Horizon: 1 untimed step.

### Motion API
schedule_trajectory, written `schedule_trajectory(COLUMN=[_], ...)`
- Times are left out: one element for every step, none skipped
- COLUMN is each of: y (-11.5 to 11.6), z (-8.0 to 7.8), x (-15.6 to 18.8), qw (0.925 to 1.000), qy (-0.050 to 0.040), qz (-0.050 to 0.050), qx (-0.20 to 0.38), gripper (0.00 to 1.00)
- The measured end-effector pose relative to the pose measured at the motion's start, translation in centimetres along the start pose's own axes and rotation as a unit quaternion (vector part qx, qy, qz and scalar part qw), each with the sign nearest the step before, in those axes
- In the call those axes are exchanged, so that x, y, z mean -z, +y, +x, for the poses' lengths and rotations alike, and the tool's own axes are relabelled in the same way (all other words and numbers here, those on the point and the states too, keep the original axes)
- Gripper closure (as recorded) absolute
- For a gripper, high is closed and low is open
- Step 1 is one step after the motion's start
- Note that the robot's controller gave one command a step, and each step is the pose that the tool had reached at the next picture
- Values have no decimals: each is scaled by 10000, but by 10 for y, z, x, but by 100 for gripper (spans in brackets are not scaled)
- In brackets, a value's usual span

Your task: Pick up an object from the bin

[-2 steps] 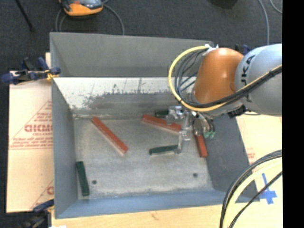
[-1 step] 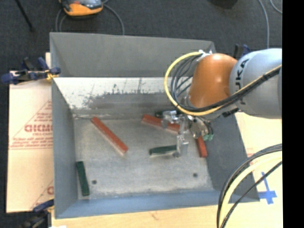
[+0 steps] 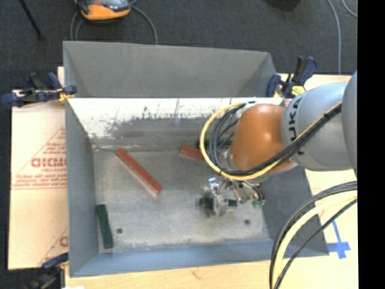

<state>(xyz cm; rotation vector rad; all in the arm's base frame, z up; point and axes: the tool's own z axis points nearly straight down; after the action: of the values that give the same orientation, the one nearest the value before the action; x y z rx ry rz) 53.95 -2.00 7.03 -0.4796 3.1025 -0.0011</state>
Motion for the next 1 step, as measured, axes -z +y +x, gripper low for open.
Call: schedule_trajectory(y=[0], z=[0], x=[0], qw=[10000], qy=[0], qz=[1], qx=[3], gripper=[100])
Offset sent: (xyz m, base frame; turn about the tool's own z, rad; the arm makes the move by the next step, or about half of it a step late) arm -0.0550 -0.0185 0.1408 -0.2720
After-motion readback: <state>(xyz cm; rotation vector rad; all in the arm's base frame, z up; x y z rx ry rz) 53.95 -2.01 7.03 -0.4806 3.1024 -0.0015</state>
